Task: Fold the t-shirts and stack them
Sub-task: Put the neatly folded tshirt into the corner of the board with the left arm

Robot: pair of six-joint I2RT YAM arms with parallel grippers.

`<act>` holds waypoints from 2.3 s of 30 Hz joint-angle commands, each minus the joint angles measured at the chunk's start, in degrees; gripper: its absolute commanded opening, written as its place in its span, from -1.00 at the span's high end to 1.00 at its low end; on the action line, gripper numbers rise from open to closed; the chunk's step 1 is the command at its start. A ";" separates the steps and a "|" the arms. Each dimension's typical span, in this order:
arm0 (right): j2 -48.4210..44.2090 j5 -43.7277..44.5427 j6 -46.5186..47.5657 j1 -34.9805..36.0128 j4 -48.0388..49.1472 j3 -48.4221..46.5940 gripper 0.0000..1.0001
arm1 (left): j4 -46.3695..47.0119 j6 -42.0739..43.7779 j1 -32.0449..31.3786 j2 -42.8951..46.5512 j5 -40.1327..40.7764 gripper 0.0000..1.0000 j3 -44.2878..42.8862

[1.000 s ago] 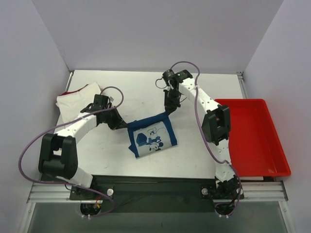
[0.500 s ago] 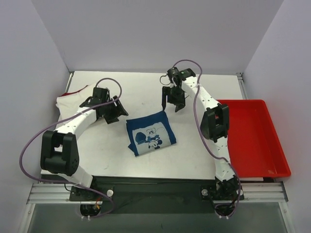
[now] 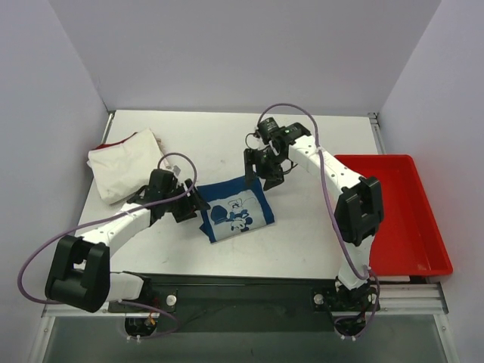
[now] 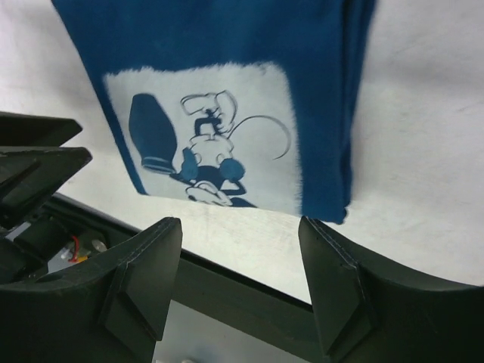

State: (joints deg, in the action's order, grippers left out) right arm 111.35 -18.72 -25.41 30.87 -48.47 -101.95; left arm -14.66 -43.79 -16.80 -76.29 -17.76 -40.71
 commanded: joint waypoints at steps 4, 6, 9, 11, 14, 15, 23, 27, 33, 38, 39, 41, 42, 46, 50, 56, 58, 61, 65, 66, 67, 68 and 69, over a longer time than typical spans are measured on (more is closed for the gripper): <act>0.26 -5.97 -1.75 3.31 4.78 8.08 -0.26 | 7.10 -6.57 -1.57 3.26 -2.72 -0.46 5.64; 1.41 -6.06 -1.66 4.10 5.05 8.87 -0.26 | 8.41 -7.97 -2.01 2.91 -3.15 -0.46 6.51; 3.52 -5.45 -1.22 4.28 5.40 10.37 -0.26 | 12.80 -10.08 -2.80 1.59 -4.21 -0.47 8.71; 4.84 -4.84 -0.79 4.28 5.40 11.16 -0.26 | 13.86 -10.35 -3.41 0.62 -4.04 -0.47 9.33; 5.81 -4.48 -0.43 4.20 5.49 11.77 -0.26 | 13.78 -10.44 -3.77 -1.57 -3.86 -0.48 9.16; 5.98 -4.48 -0.43 4.28 5.49 11.78 -0.26 | 13.43 -10.70 -4.12 -2.28 -3.25 -0.48 8.98; 5.72 -4.13 -0.61 4.37 5.58 11.51 -0.27 | 4.81 -9.65 -5.61 -3.42 2.38 -0.52 6.69; 5.46 -4.04 -0.87 4.55 5.58 11.95 -0.27 | 5.17 -9.38 -6.67 -5.01 4.66 -0.54 5.91; 5.28 -3.96 -0.96 5.25 5.67 12.30 -0.27 | 1.65 -8.15 -7.90 -7.99 10.28 -0.55 4.32; 5.10 -4.04 -0.96 5.43 5.75 12.30 -0.27 | -1.08 -8.06 -8.16 -5.46 15.29 -0.55 4.93; 5.02 -4.13 -0.78 5.43 5.75 12.39 -0.27 | -0.73 -8.15 -8.16 -5.19 15.47 -0.55 5.20; 5.02 -4.22 -0.78 5.34 5.75 12.48 -0.27 | 1.64 -8.24 -8.16 -5.36 14.78 -0.56 5.81; 5.10 -4.22 -0.78 5.43 5.75 12.57 -0.27 | 3.21 -8.24 -8.16 -5.79 14.51 -0.56 5.82; 5.37 -4.48 -0.69 5.43 5.75 12.65 -0.27 | 4.46 -8.33 -8.43 -8.95 13.72 -0.57 4.76; 5.63 -4.75 -0.52 5.43 5.75 12.65 -0.27 | 6.92 -9.03 -8.69 -13.34 12.14 -0.57 4.32; 6.51 -5.36 -0.08 5.43 5.75 12.22 -0.27 | 9.55 -9.82 -9.92 -19.15 9.42 -0.50 3.09; 6.95 -5.45 0.01 5.43 5.75 11.95 -0.27 | 10.96 -10.35 -10.36 -19.95 8.62 -0.40 2.92; 7.65 -5.71 0.27 5.43 5.75 11.34 -0.27 | 12.02 -10.35 -10.89 -21.61 7.30 -0.22 1.87; 8.53 -6.33 0.27 5.43 5.75 10.81 -0.27 | 13.07 -10.35 -12.64 -24.34 5.54 0.10 0.02; 8.62 -6.42 0.27 5.43 5.75 10.72 -0.27 | 12.90 -10.09 -12.91 -24.78 5.37 0.20 -0.33; 8.62 -6.42 0.36 5.34 5.75 10.55 -0.27 | 12.55 -9.65 -13.08 -25.13 5.45 0.31 -0.77; 8.53 -6.50 0.45 5.43 5.75 10.55 -0.27 | 12.37 -9.30 -13.09 -25.40 5.54 0.56 -1.38; 8.36 -6.50 0.45 5.34 5.75 10.55 -0.27 | 11.24 -8.95 -13.09 -25.48 5.72 0.68 -1.91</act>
State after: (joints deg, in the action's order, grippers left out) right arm 119.39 -23.81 -25.58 36.05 -40.95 -89.91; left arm 5.61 -55.88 -28.42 -97.69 -14.44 -43.72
